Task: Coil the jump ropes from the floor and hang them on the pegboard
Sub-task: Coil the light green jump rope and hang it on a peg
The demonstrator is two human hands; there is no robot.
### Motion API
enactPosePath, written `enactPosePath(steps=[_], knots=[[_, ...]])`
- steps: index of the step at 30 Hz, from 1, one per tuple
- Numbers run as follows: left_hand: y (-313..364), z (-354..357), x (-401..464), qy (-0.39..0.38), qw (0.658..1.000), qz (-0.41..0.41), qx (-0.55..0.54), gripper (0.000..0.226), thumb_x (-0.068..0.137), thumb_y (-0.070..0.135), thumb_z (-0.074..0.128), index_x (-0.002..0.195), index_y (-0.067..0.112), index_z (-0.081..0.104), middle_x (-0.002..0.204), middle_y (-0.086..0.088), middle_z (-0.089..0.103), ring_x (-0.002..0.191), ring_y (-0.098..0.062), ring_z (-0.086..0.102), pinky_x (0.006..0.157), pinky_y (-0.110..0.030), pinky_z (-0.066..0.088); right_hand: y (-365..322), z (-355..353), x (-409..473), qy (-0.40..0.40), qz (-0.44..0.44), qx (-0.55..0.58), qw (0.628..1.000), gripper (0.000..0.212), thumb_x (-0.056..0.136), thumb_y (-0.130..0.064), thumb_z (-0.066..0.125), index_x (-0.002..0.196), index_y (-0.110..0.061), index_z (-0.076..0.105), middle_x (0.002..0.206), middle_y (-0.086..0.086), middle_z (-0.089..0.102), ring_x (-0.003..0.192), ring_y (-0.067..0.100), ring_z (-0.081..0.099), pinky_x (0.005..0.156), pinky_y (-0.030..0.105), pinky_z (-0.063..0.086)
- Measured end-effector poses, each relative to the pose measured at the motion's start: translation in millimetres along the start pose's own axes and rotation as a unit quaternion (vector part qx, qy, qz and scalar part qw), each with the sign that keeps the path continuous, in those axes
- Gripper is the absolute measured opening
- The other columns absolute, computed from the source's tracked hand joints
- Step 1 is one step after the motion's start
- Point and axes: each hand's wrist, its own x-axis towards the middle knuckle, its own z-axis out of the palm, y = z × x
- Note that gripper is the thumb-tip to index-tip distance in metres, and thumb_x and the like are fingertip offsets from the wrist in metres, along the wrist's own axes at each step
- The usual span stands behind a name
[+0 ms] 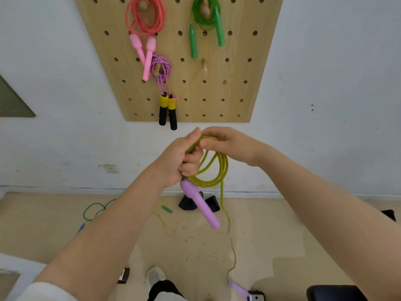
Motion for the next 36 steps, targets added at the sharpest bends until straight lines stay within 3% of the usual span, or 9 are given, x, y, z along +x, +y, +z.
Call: enactPosePath(steps=[4,10,16,19,22,27,31,34,36], knots=[[9.0,1.3,1.8,0.071,0.993,0.038,-0.092,0.037,0.072,0.052,0.049,0.059,0.019,0.038,0.036,0.011,0.025,0.025,-0.002,0.020,0.031,-0.015,0.019,15.5,7.7,0.2,0.055,0.024,0.179,0.982,0.022,0.097,-0.024,0.045,0.085,-0.011,0.059,0.066,0.001,0.055,0.064,0.013,0.056,0.069,0.024,0.050],[2.5,2.9,8.0,0.078,0.994,0.040,-0.071,0.038,0.070,0.046,0.054,0.042,0.021,0.054,0.059,0.004,0.056,0.062,-0.009,0.060,0.063,-0.019,0.055,24.7,6.9,7.0,0.000,-0.007,0.373,0.928,0.042,0.069,-0.047,0.071,0.078,-0.010,0.054,0.073,0.000,0.054,0.076,0.014,0.059,0.073,0.026,0.052],[-0.1,3.9,5.6,-0.030,0.973,0.087,-0.211,0.040,0.050,0.042,0.087,0.050,0.016,0.057,0.057,0.004,0.056,0.056,-0.008,0.061,0.060,-0.021,0.055,17.8,9.3,7.9,-0.017,0.000,0.474,0.881,0.048,0.060,-0.052,0.077,0.074,-0.013,0.054,0.037,-0.012,0.032,0.041,0.007,0.039,0.047,0.017,0.040],[5.2,11.4,2.3,-0.102,0.949,0.102,-0.281,0.032,0.076,0.040,0.071,0.072,0.013,0.054,0.043,0.009,0.044,0.036,-0.001,0.045,0.041,-0.014,0.041,22.7,8.5,11.4,0.062,0.066,0.323,0.942,0.043,0.090,-0.051,0.045,0.078,-0.011,0.057,0.053,-0.003,0.051,0.051,0.011,0.054,0.051,0.021,0.046],[15.0,3.3,1.5,-0.024,0.954,0.134,-0.268,0.032,0.095,0.037,0.033,0.083,0.012,0.048,0.038,0.009,0.039,0.025,-0.002,0.033,0.032,-0.011,0.026,41.1,9.3,4.2,0.038,0.136,0.202,0.969,0.058,0.095,-0.057,0.024,0.078,-0.011,0.055,0.063,0.002,0.052,0.058,0.016,0.055,0.053,0.024,0.042],[10.3,-36.0,-0.4,0.127,0.936,0.181,-0.274,0.029,0.097,0.030,0.036,0.094,0.011,0.057,0.076,0.007,0.072,0.028,-0.003,0.032,0.035,-0.009,0.027,70.0,-0.5,-14.1,0.069,0.158,0.081,0.982,0.029,0.100,-0.021,0.035,0.085,-0.013,0.058,0.064,0.001,0.043,0.060,0.015,0.041,0.065,0.027,0.040],[-4.4,-32.3,3.1,0.230,0.966,0.117,-0.016,0.026,0.099,0.028,0.040,0.106,0.009,0.057,0.102,-0.001,0.070,0.045,-0.002,0.050,0.044,-0.013,0.041,52.9,14.5,-3.4,-0.033,0.124,-0.284,0.950,0.028,0.098,-0.020,0.039,0.102,-0.010,0.065,0.087,-0.002,0.059,0.081,0.017,0.052,0.076,0.027,0.042],[-14.4,-9.6,6.5,0.213,0.959,0.084,0.164,0.024,0.097,0.029,0.047,0.108,0.010,0.055,0.099,-0.001,0.070,0.065,-0.004,0.067,0.053,-0.014,0.048,28.3,39.1,6.1,-0.105,0.088,-0.401,0.906,0.027,0.093,-0.020,0.048,0.072,-0.007,0.059,0.081,0.007,0.060,0.082,0.023,0.053,0.076,0.033,0.045],[-20.8,0.3,8.9,0.209,0.935,0.079,0.277,0.015,0.096,0.026,0.049,0.092,0.013,0.055,0.081,0.004,0.064,0.059,0.004,0.062,0.053,-0.009,0.043,11.4,49.5,7.0,-0.138,0.043,-0.421,0.896,0.034,0.088,-0.012,0.051,0.055,-0.009,0.043,0.070,0.007,0.052,0.070,0.022,0.046,0.066,0.029,0.041]])
